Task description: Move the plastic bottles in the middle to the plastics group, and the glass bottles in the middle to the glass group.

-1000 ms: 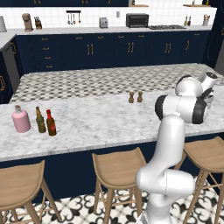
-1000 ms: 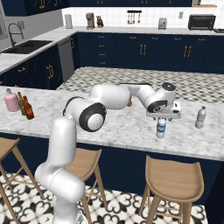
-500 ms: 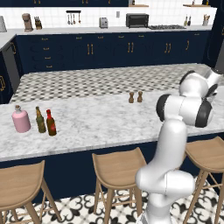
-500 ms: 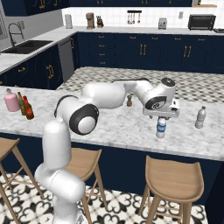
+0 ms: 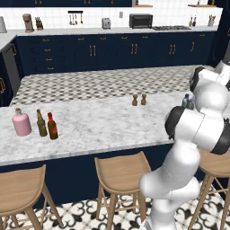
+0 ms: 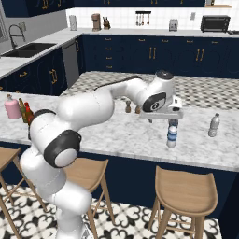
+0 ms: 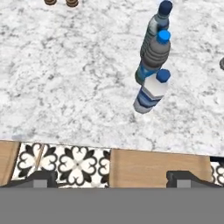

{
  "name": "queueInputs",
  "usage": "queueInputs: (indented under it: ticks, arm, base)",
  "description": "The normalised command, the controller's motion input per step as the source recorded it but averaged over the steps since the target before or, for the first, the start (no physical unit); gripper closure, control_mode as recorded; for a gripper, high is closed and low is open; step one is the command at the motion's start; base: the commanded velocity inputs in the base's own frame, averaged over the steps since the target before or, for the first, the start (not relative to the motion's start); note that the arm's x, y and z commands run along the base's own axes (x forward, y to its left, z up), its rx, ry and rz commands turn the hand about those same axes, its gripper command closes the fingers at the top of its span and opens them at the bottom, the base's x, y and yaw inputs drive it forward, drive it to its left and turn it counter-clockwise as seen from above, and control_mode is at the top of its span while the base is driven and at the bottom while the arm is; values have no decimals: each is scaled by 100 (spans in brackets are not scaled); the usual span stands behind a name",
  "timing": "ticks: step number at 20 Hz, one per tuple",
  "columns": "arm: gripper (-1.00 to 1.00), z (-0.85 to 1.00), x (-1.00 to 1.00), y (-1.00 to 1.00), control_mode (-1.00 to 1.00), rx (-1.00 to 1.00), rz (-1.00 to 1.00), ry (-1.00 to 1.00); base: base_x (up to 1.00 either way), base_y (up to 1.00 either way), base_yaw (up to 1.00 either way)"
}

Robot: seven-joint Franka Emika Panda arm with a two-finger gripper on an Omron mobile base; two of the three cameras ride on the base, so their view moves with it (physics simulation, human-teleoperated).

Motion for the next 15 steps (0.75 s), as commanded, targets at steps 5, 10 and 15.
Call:
queueInputs:
  ticks: [5,10,15]
  arm:
    - [-100,78,-56,43,-100,-7,0,-13]
    - [-100,84,-70,81,-100,-8,-3,-20]
    - [-100,8,-94,79,-100,0,0,-18]
  base:
    - [0,0,0]
    - [0,0,0]
    - [0,0,0]
